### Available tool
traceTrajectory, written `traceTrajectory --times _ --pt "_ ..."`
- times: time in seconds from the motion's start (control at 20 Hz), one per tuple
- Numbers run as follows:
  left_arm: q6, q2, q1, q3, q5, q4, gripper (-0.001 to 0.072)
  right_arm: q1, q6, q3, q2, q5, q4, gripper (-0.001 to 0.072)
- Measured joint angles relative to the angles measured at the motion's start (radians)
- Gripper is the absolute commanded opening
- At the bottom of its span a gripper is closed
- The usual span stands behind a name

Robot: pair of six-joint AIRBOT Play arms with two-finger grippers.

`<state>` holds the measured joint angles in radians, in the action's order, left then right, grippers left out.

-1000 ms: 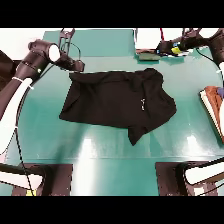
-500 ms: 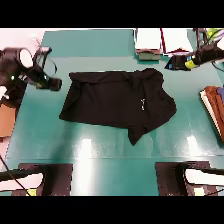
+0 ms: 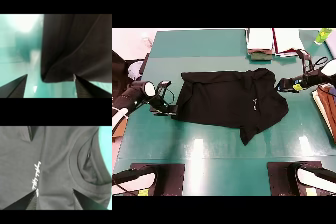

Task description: Fold the shirts.

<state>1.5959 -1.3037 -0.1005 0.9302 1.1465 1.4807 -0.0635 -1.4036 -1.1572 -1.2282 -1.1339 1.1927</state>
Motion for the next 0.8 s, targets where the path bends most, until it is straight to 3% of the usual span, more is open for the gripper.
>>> traceTrajectory --times 0.05,0.15,0.2,0.25,0.45,0.55,0.8 --pt "0.000 0.001 0.000 -0.016 -0.011 -0.012 0.0522 0.000 0.000 0.007 0.002 0.002 -0.006 0.0480" --pt "0.000 0.002 0.000 -0.037 -0.032 -0.028 0.0287 0.000 0.000 0.016 0.005 0.001 -0.011 0.0480" --pt "0.001 0.003 0.001 -0.042 -0.039 -0.032 0.0117 0.000 0.000 0.019 0.005 -0.002 -0.012 0.0481" --pt "0.001 0.003 0.001 -0.044 -0.046 -0.039 0.0030 -0.002 0.000 0.021 0.006 -0.010 -0.013 0.0480" --pt "0.001 0.021 0.001 -0.022 -0.061 -0.047 0.0028 -0.053 0.005 0.071 0.023 -0.069 -0.013 0.0489" --pt "0.000 0.043 0.000 -0.007 -0.070 -0.050 0.0029 -0.117 0.007 0.142 0.045 -0.082 -0.012 0.0599" --pt "-0.005 0.076 0.000 0.007 -0.085 -0.051 0.0029 -0.262 0.024 0.350 0.079 -0.101 -0.060 0.0568"
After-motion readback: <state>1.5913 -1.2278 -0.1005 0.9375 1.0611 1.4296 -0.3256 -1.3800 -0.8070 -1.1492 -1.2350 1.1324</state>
